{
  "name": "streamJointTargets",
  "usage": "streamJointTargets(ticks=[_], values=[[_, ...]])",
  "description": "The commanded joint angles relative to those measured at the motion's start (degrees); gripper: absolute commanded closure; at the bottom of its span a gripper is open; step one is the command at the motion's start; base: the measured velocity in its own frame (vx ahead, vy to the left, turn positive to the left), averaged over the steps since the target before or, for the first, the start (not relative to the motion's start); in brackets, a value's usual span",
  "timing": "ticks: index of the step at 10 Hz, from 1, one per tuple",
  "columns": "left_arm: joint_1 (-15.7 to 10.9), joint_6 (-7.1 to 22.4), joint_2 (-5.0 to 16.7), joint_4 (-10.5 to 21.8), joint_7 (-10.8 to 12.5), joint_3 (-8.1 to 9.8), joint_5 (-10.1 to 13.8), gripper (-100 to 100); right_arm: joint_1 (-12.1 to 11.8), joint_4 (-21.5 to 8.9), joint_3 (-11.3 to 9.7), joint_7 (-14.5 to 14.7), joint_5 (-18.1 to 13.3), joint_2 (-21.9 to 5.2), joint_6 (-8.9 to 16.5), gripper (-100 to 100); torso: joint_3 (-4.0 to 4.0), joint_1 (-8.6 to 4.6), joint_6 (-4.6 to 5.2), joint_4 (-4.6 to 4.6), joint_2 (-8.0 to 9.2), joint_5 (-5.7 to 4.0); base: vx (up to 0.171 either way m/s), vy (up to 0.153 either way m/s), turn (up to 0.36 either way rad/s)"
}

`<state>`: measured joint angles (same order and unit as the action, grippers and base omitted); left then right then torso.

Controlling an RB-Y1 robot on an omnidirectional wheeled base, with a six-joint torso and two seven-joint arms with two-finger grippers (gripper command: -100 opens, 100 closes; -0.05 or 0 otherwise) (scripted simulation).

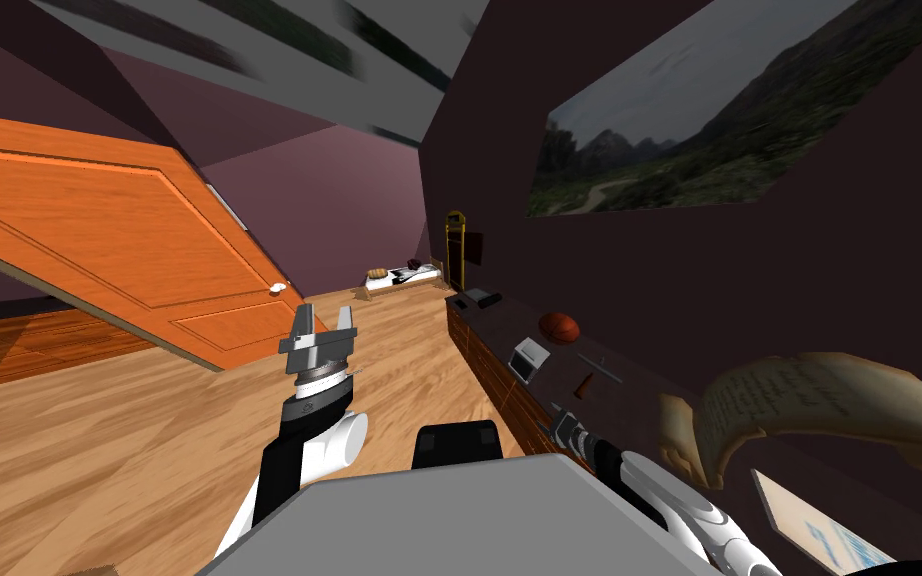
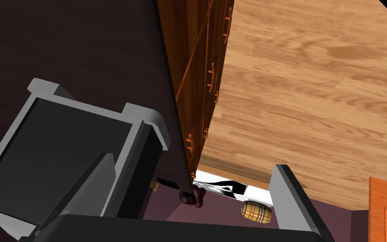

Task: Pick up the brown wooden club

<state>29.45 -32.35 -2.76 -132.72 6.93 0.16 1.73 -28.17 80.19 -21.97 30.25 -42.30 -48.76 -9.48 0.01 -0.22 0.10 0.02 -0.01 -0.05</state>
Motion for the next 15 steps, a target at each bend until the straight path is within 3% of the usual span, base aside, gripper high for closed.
streamJointTargets(ticks=[1, 14, 15], values=[[0.0, 0.0, 0.0, 0.0, 0.0, 0.0, 0.0, 0, 0.0, -0.06, 0.02, 0.05, -0.02, 0.04, -0.07, -100, 0.0, 0.0, 0.0, 0.0, 0.0, 0.0, 0.0, 0.0, 0.0], [0.0, 0.0, 0.0, 0.0, 0.0, 0.0, 0.0, 0, 0.43, -1.25, -0.51, 1.02, -1.22, -0.6, 0.73, -100, -0.01, 0.09, 0.0, -0.01, -0.02, 0.03, 0.002, -0.004, 0.015], [0.0, 0.0, 0.0, 0.0, 0.0, 0.0, 0.0, 0, 0.86, -2.72, -0.99, 2.5, -2.85, -1.46, 1.83, -100, -0.01, 0.06, 0.0, 0.0, -0.01, 0.02, 0.009, 0.018, 0.05]])
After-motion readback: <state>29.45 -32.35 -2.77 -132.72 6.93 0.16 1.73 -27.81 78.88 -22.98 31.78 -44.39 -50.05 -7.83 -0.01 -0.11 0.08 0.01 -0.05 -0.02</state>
